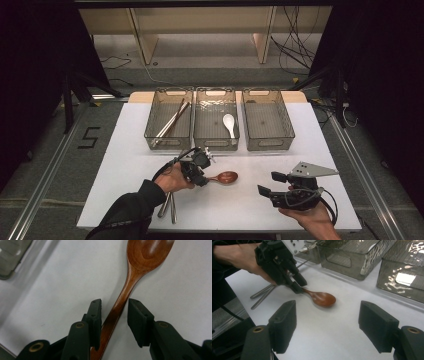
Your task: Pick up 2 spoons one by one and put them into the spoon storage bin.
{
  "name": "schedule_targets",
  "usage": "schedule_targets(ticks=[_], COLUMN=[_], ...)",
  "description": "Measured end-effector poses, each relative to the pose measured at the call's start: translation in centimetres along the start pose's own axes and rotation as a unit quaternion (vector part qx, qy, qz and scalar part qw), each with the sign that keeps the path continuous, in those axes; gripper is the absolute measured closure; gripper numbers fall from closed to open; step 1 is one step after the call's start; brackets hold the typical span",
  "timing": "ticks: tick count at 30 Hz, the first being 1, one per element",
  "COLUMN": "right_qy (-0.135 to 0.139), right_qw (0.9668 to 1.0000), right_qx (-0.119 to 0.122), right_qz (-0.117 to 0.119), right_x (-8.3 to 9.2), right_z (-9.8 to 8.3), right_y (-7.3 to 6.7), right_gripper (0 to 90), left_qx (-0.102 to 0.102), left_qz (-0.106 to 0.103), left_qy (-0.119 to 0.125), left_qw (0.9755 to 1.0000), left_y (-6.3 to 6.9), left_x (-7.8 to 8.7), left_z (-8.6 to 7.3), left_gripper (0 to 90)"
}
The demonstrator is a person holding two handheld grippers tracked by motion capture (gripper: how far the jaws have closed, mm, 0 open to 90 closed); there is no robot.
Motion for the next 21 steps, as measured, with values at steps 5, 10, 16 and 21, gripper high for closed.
schedule_targets(ticks=[5, 10, 16, 21], right_qy=[0.000, -0.002, -0.002, -0.002], right_qw=[1.0000, 1.0000, 1.0000, 1.0000], right_qx=[0.000, 0.001, 0.001, 0.001], right_qz=[0.002, 0.002, 0.002, 0.001], right_x=[-0.09, -0.10, -0.16, -0.16], right_z=[-0.02, -0.01, 0.02, 0.01], right_y=[0.05, 0.09, 0.07, 0.08], right_gripper=[32.0, 32.3, 32.5, 32.6], left_qx=[-0.007, -0.013, -0.028, -0.042], left_qz=[-0.002, 0.002, 0.003, 0.006], left_qy=[-0.005, -0.013, -0.019, -0.021], left_qw=[1.0000, 0.9998, 0.9994, 0.9989], left_y=[0.03, 0.27, 0.62, 0.83], left_x=[-0.18, -0.23, -0.26, -0.25], left_z=[0.09, 0.30, 0.43, 0.45], left_gripper=[67.5, 69.6, 76.0, 79.3])
Point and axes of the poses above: each handheld gripper's, and its own axes: x roughly backward along the jaws, z roughly out of its top, y roughly to its right, the point moved 1 cm from there along -x, roughly forward along the jaws, and after that the axes turned 3 degrees about -z, right-handed, at the moved point
